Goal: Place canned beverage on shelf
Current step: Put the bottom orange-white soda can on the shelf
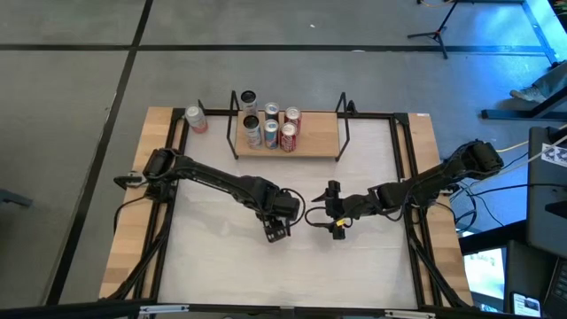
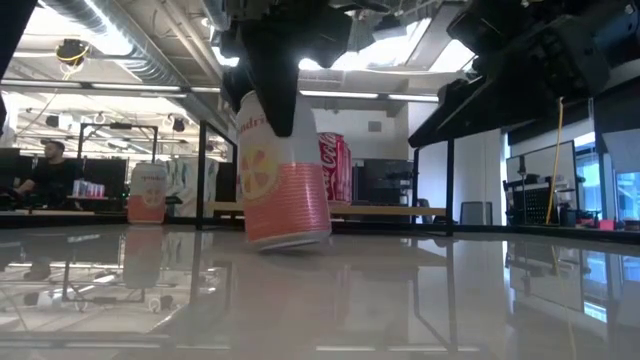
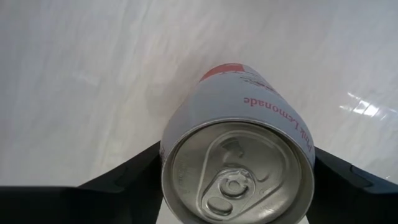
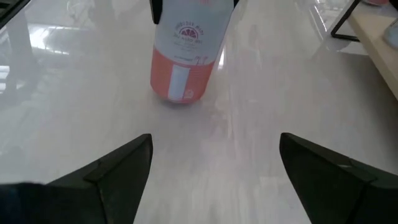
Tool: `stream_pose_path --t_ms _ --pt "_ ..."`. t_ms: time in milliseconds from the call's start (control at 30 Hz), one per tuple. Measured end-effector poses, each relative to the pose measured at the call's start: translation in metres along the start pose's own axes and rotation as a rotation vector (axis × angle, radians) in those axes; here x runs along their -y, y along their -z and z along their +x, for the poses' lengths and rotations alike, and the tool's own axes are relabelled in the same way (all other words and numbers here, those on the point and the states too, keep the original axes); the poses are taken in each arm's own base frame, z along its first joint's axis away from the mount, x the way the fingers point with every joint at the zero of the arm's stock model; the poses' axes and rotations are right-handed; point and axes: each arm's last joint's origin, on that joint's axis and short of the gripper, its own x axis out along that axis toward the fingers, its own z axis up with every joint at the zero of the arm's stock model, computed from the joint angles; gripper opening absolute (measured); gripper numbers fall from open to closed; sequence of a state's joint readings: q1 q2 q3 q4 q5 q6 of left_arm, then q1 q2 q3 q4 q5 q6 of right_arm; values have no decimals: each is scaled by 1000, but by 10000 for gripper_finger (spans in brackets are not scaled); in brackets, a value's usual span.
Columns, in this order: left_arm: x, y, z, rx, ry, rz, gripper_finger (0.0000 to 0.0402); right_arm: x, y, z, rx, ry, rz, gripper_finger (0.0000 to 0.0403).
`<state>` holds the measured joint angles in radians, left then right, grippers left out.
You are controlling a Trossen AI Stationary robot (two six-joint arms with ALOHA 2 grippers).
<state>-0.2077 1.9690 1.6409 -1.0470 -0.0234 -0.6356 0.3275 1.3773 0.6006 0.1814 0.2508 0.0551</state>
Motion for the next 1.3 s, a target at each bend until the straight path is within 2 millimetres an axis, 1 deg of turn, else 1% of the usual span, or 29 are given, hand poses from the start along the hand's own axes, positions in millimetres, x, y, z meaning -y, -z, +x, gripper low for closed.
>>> stream_pose_path --t_ms 333,600,833,1100,1200,1300 --pt "1 -2 0 33 0 26 306 0 0 0 2 1 1 346" --pt "1 -6 1 61 4 42 324 0 0 0 3 0 1 346" --pt "1 -6 1 51 21 81 326 0 0 0 3 0 0 346" --pt "1 -6 1 46 26 62 326 0 0 0 3 4 1 346" --pt "0 -6 0 19 64 67 329 0 0 0 3 4 1 346" --pt "0 -8 0 40 70 84 331 0 0 0 4 5 1 346"
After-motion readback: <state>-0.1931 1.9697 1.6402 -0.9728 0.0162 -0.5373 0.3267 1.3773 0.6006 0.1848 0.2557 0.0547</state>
